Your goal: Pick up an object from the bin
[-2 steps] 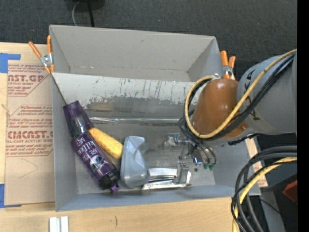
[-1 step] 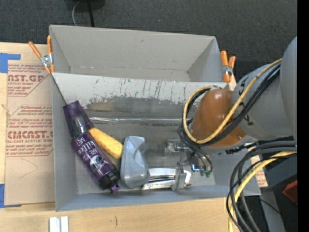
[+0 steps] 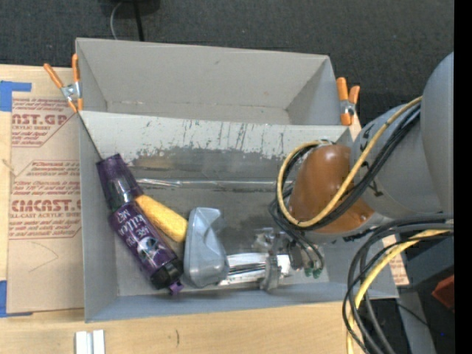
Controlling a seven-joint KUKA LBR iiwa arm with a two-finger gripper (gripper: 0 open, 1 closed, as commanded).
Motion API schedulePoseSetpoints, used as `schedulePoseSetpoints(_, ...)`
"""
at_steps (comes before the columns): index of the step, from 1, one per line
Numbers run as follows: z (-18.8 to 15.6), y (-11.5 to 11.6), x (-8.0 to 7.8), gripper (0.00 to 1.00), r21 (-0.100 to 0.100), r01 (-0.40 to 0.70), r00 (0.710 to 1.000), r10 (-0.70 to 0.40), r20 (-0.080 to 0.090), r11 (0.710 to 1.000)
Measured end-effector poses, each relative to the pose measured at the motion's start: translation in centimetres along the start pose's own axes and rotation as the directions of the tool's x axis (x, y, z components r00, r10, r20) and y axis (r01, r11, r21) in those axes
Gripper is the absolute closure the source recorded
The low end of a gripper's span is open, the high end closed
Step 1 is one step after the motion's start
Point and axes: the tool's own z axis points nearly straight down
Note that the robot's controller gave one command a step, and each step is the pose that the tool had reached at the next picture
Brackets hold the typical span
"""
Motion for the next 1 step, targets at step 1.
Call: schedulePoseSetpoints(1,0.00,0.00,0.00,1.00,0.000,0.000,1.000,0.000,0.000,1.000)
